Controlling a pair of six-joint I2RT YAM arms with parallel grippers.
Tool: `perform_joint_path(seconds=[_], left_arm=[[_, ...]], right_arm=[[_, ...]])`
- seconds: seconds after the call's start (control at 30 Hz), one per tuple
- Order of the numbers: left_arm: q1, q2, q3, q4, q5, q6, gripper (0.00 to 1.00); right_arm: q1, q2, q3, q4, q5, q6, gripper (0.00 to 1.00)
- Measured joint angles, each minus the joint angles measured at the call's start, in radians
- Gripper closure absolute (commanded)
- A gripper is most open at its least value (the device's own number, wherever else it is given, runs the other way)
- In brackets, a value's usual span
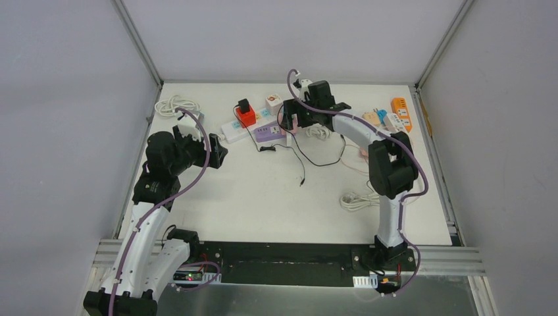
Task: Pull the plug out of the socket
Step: Move the socket to the center of the board.
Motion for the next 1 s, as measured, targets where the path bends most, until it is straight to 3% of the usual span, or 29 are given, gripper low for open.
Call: perform_joint_path(seconds=[0.27,0.47,0.57,0.67,0.77,1.0], left_arm=[[0.000,0.005,0.000,-0.002,0.000,0.002,0.12],[0.000,0.017,0.000,-0.013,0.000,0.003,0.12],[0.000,0.018,0.000,-0.017,0.000,0.004,0.12],[0.000,0.018,0.000,-0.017,0.000,0.004,0.12],[0.000,0.018,0.000,-0.017,0.000,0.004,0.12],[0.000,0.018,0.000,-0.017,0.000,0.005,0.12]], right_arm=[[0.034,0.056,0.019,0.015,0.092,0.030,0.03],[0.043,0.124,0.083,0.024,0.146,0.043,0.08],[0.047,0.137,0.097,0.023,0.170,0.037,0.16],[0.048,0.139,0.097,0.027,0.183,0.021,0.36],[0.054,0.139,0.098,0.038,0.209,-0.008,0.49],[0.047,0.114,0.047,0.090,0.212,-0.058,0.68]])
